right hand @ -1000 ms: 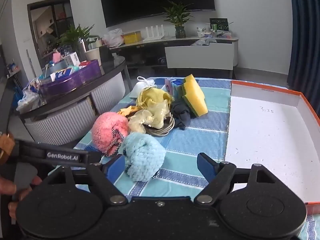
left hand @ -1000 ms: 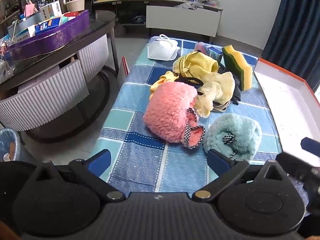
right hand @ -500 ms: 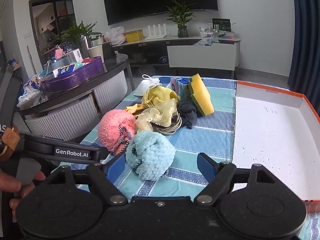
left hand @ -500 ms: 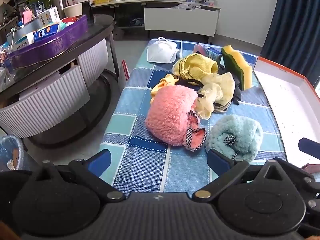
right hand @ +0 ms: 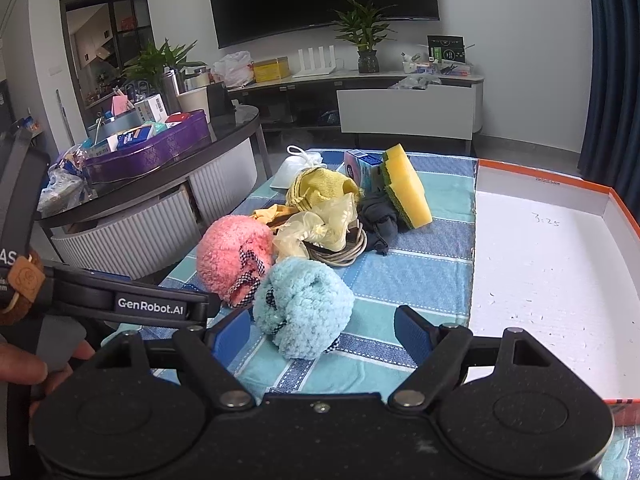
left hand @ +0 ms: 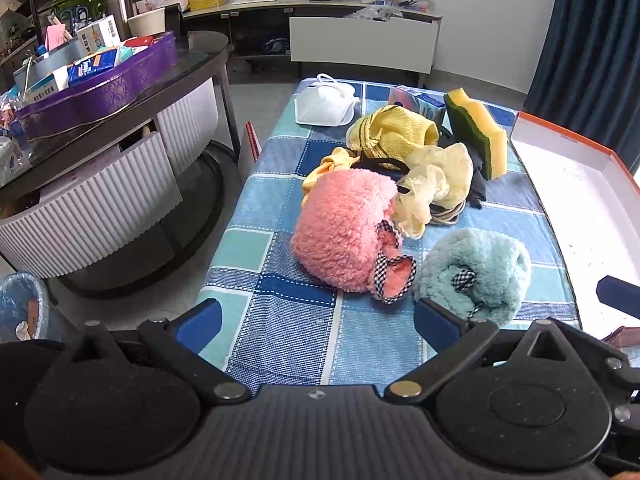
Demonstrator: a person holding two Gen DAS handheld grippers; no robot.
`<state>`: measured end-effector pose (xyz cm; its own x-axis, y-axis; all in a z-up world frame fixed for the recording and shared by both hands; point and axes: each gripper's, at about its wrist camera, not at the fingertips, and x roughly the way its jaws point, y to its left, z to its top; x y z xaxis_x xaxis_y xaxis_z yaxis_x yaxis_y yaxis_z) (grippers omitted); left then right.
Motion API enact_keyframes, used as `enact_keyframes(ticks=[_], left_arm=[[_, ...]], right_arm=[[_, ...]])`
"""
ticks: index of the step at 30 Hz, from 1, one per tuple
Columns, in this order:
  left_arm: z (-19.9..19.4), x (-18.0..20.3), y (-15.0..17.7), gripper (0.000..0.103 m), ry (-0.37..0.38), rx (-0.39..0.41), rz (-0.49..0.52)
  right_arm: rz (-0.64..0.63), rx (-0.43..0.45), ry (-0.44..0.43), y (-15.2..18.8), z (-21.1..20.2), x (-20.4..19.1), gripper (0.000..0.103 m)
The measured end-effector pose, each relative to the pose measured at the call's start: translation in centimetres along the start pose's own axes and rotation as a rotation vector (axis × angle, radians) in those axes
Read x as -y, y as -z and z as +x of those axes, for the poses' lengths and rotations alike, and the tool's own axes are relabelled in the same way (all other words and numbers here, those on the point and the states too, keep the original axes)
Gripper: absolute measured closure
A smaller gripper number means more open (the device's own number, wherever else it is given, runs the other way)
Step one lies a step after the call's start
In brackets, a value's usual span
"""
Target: Organize soft objects
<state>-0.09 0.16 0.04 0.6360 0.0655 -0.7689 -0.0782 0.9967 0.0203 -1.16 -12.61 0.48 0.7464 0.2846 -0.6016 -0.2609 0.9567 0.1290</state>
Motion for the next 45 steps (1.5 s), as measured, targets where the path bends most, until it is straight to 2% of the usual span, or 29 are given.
enact_keyframes(ticks=[45], left_arm=[[1.1, -0.5, -0.7, 0.0, 0.016, -0.012, -0.014]], right_arm=[[-0.001, -0.032, 0.005, 0.0, 1.3, -0.1, 0.01]])
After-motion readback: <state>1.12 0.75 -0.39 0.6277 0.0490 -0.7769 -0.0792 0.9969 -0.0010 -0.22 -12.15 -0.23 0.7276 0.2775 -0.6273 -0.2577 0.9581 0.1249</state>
